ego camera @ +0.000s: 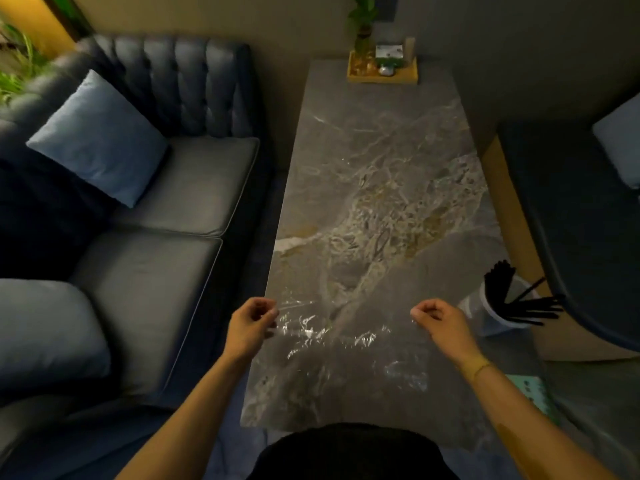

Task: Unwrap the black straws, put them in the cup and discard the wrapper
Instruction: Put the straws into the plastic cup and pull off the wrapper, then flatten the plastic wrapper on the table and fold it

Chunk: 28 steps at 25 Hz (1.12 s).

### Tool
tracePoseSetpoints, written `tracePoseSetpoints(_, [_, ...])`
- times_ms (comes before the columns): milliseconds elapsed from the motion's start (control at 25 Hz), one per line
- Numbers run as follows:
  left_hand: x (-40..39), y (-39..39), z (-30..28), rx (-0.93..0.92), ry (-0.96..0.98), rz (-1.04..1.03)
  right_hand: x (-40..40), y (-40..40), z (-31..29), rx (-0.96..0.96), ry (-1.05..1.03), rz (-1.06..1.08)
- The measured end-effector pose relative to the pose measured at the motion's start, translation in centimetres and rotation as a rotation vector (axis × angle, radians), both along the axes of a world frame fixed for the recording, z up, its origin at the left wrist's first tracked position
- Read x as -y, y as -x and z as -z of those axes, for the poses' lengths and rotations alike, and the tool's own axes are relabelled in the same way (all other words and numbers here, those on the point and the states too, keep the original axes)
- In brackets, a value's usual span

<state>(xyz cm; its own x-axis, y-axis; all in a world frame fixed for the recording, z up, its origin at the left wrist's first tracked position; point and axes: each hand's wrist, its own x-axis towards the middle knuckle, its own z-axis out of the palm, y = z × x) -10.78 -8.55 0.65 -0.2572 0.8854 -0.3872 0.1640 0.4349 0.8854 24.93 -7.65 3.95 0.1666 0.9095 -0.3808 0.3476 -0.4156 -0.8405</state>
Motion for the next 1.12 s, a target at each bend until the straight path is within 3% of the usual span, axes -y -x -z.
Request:
tracePoseSetpoints(160, [0.9,0.3,2.7,-0.238,0.095,0.098,0.6,1.4,3.8,0.217,0.034,-0.063])
tracePoseSetpoints(360, [1.3,-0.5,3.6,-0.312,0.107,0.166,1.9,2.7,5.0,0.424,0.056,-0.120])
tracePoseSetpoints(440, [2.0,-1.1,3.6,-0.520,0.091,0.208,3.3,3.4,4.9,0.748,-0.093,-0.211])
tracePoseSetpoints(520, [3.2,-1.9,3.7,-0.773,-0.074,0.398,5.2,4.7,4.7,0.901,-0.195,-0.411])
tracePoseSetpoints(640, [5.1,-3.3,4.5,-0.869,-0.153,0.896,7.5,6.2,5.7,0.902,-0.126,-0.765])
tracePoseSetpoints(720, [5.7,-3.7,5.7,-0.907,-0.089,1.051,8.0,6.3,7.1,0.905,-0.026,-0.877])
tracePoseSetpoints(840, [5.7,-3.3,6.7,-0.953,-0.010,1.074,7.9,5.8,8.3,0.869,0.118,-0.882])
tracePoseSetpoints(1120, [3.7,-0.9,6.6,-1.030,0.074,1.166,7.1,4.2,8.1,0.898,0.217,-0.900])
